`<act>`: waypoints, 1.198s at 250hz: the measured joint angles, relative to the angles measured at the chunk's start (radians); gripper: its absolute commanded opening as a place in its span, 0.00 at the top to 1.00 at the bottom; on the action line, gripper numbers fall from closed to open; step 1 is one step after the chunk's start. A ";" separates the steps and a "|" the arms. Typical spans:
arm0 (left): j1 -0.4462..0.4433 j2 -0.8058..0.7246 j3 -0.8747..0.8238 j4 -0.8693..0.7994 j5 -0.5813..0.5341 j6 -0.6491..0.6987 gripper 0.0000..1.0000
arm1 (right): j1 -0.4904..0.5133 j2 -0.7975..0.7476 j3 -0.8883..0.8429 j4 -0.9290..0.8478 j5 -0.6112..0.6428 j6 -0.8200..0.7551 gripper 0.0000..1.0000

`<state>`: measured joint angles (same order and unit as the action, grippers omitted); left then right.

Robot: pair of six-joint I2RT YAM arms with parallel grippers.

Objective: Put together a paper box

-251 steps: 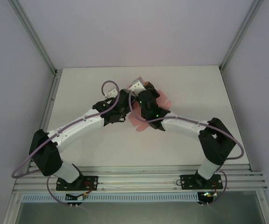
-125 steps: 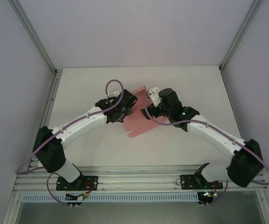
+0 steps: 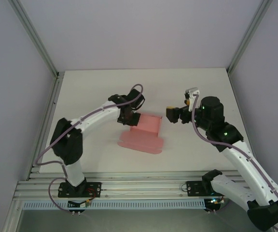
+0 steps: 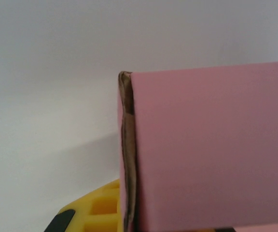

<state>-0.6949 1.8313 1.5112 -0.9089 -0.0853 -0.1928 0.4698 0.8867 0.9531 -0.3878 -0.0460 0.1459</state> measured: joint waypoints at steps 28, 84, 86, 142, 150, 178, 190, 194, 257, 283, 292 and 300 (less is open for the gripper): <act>0.000 0.099 0.084 -0.096 0.010 0.130 1.00 | -0.006 -0.005 -0.018 -0.052 -0.006 0.017 0.00; -0.002 0.283 0.278 -0.253 -0.069 0.341 1.00 | -0.026 -0.013 -0.024 -0.114 -0.008 0.023 0.00; -0.003 0.290 0.286 -0.258 -0.071 0.347 1.00 | -0.027 -0.014 -0.024 -0.115 -0.008 0.023 0.00; -0.024 0.465 0.479 -0.375 -0.152 0.498 1.00 | -0.050 -0.019 -0.031 -0.132 -0.007 0.024 0.00; -0.032 0.488 0.509 -0.394 -0.176 0.512 1.00 | -0.052 -0.019 -0.031 -0.133 -0.007 0.024 0.00; -0.065 0.550 0.581 -0.433 -0.274 0.565 1.00 | -0.058 -0.019 -0.031 -0.140 -0.003 0.024 0.00; -0.082 0.570 0.596 -0.440 -0.320 0.590 1.00 | -0.061 -0.019 -0.032 -0.143 0.000 0.024 0.00; -0.087 0.576 0.599 -0.442 -0.333 0.601 1.00 | -0.062 -0.019 -0.031 -0.144 0.000 0.024 0.00; -0.172 0.650 0.619 -0.427 -0.557 0.744 1.00 | -0.073 -0.036 -0.051 -0.159 0.004 0.027 0.00; -0.188 0.653 0.616 -0.385 -0.598 0.799 0.99 | -0.079 -0.055 -0.058 -0.163 0.005 0.028 0.00; -0.193 0.653 0.616 -0.369 -0.605 0.816 0.95 | -0.080 -0.061 -0.058 -0.164 0.007 0.030 0.00; -0.195 0.653 0.616 -0.357 -0.610 0.826 0.89 | -0.083 -0.066 -0.058 -0.164 0.007 0.030 0.00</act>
<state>-0.8898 2.4844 2.1273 -1.2659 -0.6956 0.6334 0.3870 0.8204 0.8951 -0.5514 -0.0387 0.1761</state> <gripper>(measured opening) 0.067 0.999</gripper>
